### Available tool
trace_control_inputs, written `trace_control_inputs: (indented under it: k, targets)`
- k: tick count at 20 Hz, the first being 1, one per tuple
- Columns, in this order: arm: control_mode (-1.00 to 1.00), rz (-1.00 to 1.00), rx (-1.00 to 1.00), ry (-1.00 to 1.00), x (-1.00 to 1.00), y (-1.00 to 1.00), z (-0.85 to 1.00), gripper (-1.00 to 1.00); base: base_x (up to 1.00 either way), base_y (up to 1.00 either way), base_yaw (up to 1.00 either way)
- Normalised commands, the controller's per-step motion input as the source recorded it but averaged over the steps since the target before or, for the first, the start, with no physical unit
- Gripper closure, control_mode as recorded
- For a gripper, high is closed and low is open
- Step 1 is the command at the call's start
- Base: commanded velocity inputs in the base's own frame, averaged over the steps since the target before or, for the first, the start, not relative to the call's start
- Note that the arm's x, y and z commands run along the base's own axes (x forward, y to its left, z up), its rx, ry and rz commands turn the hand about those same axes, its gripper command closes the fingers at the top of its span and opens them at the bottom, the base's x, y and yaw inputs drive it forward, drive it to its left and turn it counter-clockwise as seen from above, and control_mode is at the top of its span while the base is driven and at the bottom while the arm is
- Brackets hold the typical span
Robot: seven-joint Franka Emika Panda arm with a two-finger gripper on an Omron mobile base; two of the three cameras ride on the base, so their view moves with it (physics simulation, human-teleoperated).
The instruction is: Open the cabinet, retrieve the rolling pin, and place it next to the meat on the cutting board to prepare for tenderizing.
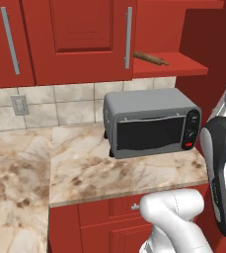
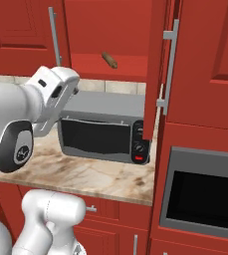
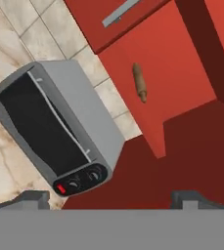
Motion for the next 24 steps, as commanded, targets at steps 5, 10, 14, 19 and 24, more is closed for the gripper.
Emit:
trace_control_inputs:
  k: [5,10,14,19,24]
  targets:
    - [-1.00,0.20,0.09,0.03,0.00,0.41,0.14,-1.00,0.00,0.00,0.00]
    - [-1.00,0.18,-0.02,-0.04,-0.03,0.39,0.02,-1.00,0.00,0.00,0.00]
    - [-1.00,0.14,-0.31,-0.27,-0.29,0.39,0.00,-1.00,0.00,0.00,0.00]
    - [-1.00,0.15,-0.44,-0.36,-0.28,0.41,0.00,-1.00,0.00,0.00,0.00]
    - [-1.00,0.15,-0.53,-0.25,-0.04,0.40,0.02,-1.00,0.00,0.00,0.00]
